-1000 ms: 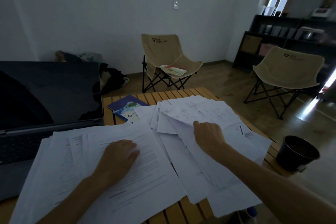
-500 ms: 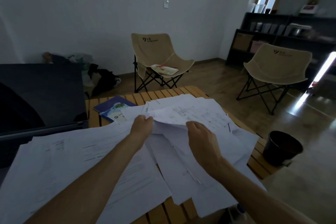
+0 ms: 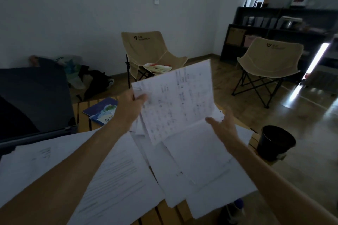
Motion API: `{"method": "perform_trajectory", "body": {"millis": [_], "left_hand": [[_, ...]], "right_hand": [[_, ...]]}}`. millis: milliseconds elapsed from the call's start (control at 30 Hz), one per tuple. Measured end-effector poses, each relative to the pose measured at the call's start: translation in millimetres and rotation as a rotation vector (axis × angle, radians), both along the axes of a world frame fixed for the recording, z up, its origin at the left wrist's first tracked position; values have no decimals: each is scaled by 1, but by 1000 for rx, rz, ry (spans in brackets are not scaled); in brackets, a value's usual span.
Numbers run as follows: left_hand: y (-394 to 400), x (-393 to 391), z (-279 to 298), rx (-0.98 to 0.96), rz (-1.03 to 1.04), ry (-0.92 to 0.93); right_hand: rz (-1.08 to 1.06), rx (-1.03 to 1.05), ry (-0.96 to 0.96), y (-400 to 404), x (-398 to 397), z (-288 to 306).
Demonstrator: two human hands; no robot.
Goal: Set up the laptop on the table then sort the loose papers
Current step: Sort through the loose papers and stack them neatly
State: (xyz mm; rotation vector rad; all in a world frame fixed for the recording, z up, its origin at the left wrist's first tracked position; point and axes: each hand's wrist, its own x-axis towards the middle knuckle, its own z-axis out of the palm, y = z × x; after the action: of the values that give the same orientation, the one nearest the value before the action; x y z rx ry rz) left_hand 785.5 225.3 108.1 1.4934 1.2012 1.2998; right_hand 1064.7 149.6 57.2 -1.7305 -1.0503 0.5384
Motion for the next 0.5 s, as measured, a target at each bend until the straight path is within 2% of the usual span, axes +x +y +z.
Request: {"method": "perform_trajectory", "body": {"millis": [167, 333, 500], "left_hand": [[-42, -41, 49, 80, -76, -75], [-73, -68, 65, 156, -21, -28], [-100, -95, 36, 202, 100, 58]], "right_hand": [[344, 132, 265, 0, 18, 44], [488, 155, 164, -30, -12, 58], [614, 42, 168, -63, -33, 36]]}}
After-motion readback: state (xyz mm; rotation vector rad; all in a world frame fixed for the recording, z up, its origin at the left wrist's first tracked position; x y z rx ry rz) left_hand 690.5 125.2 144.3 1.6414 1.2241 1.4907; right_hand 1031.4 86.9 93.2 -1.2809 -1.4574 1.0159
